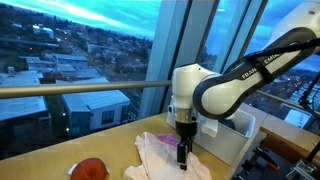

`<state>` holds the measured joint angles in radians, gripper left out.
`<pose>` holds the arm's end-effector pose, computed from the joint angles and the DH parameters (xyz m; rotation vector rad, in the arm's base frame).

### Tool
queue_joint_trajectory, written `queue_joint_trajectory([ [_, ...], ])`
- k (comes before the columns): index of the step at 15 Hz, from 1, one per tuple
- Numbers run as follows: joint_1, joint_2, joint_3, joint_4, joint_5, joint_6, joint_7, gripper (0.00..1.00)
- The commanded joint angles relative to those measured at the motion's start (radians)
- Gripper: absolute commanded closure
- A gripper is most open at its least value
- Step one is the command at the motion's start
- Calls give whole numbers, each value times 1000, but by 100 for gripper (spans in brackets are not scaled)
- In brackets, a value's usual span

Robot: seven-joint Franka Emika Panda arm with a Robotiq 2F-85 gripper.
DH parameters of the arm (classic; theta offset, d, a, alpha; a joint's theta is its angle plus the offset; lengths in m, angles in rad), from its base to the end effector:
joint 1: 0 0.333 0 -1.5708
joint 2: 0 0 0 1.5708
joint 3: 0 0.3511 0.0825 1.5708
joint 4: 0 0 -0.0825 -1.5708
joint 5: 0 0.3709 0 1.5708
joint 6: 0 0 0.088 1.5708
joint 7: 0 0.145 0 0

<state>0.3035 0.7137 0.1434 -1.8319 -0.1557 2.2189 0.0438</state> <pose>0.5523 0.2525 0.1217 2.9279 0.7437 -0.4620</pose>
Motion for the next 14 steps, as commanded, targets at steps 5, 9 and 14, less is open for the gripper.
queue_joint_trajectory([
  [5,-1,93,-24,74,-1,-9,12,0],
  [9,-8,104,-24,92,7,-17,10,27],
  [14,-17,100,-24,111,12,-32,8,59],
])
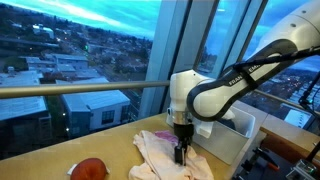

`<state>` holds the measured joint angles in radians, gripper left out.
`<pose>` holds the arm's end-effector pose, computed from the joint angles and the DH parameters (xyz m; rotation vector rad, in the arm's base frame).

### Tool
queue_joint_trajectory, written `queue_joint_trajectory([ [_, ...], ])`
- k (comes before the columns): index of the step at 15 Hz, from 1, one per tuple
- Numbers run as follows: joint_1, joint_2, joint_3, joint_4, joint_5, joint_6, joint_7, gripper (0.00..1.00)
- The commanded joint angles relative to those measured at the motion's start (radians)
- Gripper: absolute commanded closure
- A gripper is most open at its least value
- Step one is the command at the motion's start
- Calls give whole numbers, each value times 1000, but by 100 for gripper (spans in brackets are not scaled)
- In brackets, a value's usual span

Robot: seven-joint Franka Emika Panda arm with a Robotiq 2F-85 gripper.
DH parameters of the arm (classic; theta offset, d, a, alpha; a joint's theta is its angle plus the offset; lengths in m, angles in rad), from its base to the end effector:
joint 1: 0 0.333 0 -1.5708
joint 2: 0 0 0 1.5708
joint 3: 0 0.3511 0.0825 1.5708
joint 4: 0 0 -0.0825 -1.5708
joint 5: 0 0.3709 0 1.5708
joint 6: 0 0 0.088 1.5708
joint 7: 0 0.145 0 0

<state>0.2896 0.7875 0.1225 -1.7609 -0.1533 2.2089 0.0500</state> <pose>0.5717 0.2373 0.0976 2.9365 0.6766 -0.4831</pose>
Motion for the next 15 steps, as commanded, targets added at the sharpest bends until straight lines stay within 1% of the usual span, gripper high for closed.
queue_joint_trajectory([
  [1,-4,26,-3,43,11,-25,2,67],
  [5,-3,-11,7,68,19,-52,1,96],
  [6,-4,-22,13,78,26,-56,-2,100],
  [8,-7,-54,15,90,26,-58,-3,100],
  [9,-18,-84,10,85,27,-57,-6,98],
  [10,-29,-112,6,80,29,-55,-9,98],
  [15,-135,-294,-6,35,99,-23,-25,98],
])
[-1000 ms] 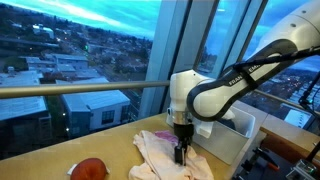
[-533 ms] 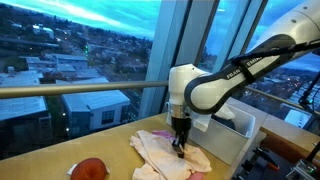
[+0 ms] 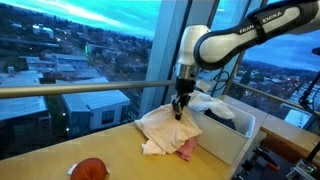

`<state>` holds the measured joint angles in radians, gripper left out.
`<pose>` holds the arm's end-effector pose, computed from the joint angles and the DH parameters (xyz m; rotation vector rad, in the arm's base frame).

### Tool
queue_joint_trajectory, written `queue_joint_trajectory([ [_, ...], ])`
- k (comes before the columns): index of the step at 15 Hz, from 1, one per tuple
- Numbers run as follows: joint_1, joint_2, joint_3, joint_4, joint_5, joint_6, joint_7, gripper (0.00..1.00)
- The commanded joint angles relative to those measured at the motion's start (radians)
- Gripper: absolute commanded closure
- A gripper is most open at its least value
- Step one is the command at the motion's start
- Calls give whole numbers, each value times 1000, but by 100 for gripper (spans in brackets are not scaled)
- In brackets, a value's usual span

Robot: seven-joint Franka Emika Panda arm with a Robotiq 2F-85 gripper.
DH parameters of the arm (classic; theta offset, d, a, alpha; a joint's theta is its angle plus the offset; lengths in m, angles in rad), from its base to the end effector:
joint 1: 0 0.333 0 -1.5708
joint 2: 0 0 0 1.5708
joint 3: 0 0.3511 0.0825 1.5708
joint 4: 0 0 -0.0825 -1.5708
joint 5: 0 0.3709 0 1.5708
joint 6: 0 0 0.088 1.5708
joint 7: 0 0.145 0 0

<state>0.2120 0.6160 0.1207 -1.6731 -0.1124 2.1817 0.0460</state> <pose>0.6443 0.2057 0.2387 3.0572 0.5208 -0.1495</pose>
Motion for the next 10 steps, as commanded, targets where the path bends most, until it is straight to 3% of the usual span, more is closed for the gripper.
queue_joint_trajectory([
  [1,-79,-160,-8,-59,77,8,-23,98],
  [6,-176,-345,-35,-71,154,-13,-59,98],
  [10,-213,-466,-64,-82,181,-33,-72,98],
])
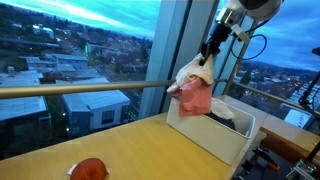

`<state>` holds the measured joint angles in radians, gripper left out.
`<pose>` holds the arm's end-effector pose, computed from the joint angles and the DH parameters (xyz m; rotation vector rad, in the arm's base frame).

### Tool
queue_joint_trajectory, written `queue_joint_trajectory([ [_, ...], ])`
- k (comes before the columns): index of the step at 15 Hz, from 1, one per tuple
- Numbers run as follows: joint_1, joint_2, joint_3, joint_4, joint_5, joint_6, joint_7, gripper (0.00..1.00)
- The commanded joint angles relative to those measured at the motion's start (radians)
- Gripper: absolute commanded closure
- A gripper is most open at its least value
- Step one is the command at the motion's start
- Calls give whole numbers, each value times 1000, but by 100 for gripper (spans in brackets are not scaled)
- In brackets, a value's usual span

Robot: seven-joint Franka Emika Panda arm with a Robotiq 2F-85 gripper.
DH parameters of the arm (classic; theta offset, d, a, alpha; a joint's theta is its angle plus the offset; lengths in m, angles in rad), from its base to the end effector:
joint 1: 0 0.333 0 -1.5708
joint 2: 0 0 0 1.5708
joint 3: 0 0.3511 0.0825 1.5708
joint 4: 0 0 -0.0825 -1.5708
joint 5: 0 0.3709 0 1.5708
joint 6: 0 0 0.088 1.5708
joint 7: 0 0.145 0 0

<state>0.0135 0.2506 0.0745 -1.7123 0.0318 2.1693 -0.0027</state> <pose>0.6546 0.0560 0.4638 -3.0686 -0.1094 -0.3156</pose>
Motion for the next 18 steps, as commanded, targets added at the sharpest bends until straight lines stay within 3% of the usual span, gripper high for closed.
queue_joint_trajectory([
  [1,-18,-121,-24,-44,39,-27,-21,98],
  [18,-18,-240,-57,-114,19,-87,30,98],
])
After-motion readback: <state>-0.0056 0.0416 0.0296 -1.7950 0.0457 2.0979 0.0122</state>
